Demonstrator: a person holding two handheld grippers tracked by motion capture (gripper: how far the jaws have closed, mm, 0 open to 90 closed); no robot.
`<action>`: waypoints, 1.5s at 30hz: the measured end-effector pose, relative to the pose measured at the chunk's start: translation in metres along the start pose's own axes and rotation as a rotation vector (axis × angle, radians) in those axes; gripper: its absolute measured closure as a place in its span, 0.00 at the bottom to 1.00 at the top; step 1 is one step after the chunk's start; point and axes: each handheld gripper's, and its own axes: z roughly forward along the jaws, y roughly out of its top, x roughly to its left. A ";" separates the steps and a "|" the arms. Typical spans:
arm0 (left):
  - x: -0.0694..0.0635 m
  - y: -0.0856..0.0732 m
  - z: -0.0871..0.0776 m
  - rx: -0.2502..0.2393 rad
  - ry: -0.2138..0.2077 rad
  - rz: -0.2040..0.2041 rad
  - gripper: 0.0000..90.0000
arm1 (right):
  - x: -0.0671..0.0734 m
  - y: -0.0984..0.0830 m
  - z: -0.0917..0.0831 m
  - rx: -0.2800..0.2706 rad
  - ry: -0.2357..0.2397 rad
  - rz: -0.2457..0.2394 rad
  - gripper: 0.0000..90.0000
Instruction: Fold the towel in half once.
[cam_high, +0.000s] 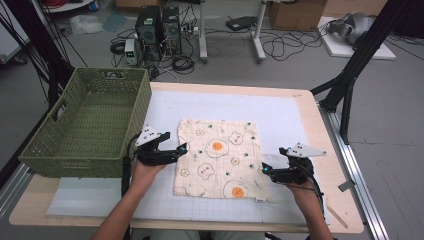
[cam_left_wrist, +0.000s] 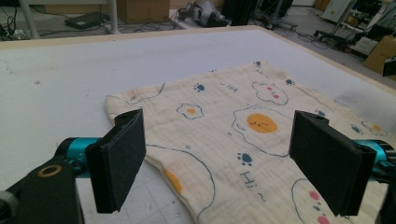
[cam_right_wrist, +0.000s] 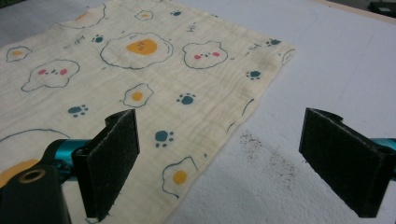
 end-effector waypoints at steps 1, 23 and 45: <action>0.001 0.000 0.001 0.003 0.004 0.001 0.21 | 0.000 0.000 0.000 -0.002 0.002 -0.005 0.13; 0.026 0.034 0.058 0.144 0.079 -0.011 0.26 | -0.005 0.001 -0.001 -0.008 0.024 0.006 0.13; 0.058 0.035 0.095 0.232 0.206 -0.008 0.39 | -0.006 0.001 -0.001 -0.008 0.028 0.019 0.13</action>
